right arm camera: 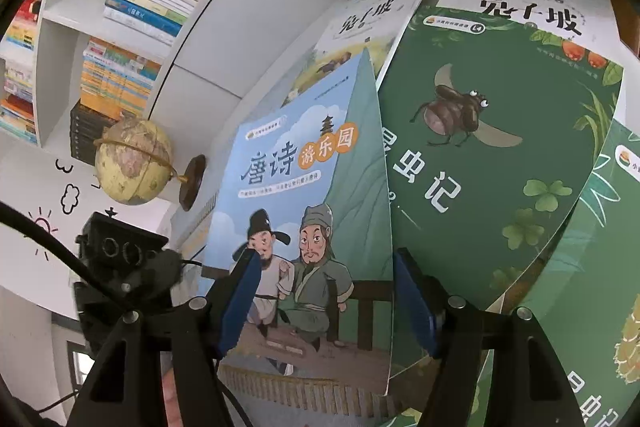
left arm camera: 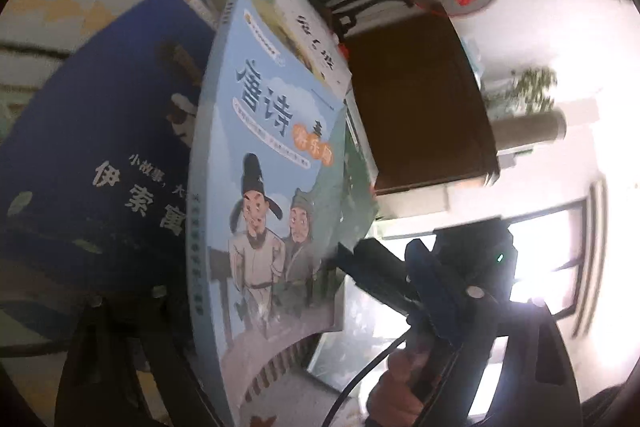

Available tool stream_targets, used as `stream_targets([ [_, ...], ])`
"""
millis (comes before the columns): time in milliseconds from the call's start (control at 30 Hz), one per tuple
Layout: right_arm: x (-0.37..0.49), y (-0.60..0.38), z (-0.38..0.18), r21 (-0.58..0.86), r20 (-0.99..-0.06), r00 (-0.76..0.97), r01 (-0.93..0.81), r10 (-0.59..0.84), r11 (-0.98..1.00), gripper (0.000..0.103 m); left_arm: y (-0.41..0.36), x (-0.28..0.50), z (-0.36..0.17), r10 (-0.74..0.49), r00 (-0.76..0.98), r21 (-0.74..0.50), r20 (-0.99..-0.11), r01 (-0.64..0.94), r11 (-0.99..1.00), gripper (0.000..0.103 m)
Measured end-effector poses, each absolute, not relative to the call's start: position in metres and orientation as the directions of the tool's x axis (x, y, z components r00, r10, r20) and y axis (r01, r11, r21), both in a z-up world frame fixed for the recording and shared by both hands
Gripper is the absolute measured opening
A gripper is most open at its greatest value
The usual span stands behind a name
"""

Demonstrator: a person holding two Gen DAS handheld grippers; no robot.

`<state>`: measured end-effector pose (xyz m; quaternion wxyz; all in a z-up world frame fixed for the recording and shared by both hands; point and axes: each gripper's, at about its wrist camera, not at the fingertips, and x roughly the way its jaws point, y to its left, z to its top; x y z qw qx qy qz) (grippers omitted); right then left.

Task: Organize books

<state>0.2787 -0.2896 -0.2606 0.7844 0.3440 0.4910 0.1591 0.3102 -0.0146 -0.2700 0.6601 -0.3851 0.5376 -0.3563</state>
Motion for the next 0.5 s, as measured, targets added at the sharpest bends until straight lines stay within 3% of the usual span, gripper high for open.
stream_targets([
  [100, 0.276, -0.296, -0.261, 0.71, -0.66, 0.448, 0.111, 0.603, 0.695, 0.065, -0.008, 0.319, -0.271, -0.874, 0.165, -0.885, -0.456, 0.018, 0.465, 0.071],
  [167, 0.271, -0.296, -0.26, 0.699, -0.68, 0.417, 0.117, 0.604, 0.706, 0.066, -0.008, 0.32, -0.271, -0.895, 0.146, -0.906, -0.421, -0.019, 0.423, 0.062],
  [300, 0.248, -0.299, -0.258, 0.678, -0.695, 0.411, 0.103, 0.59, 0.728, 0.067, -0.008, 0.319, -0.274, -0.949, 0.117, -0.953, -0.292, -0.117, 0.279, 0.059],
  [500, 0.248, -0.318, -0.272, 0.788, -0.59, 0.454, 0.143, 0.668, 0.599, 0.069, -0.013, 0.324, -0.278, -0.984, 0.129, -0.964, -0.119, -0.252, 0.084, 0.059],
])
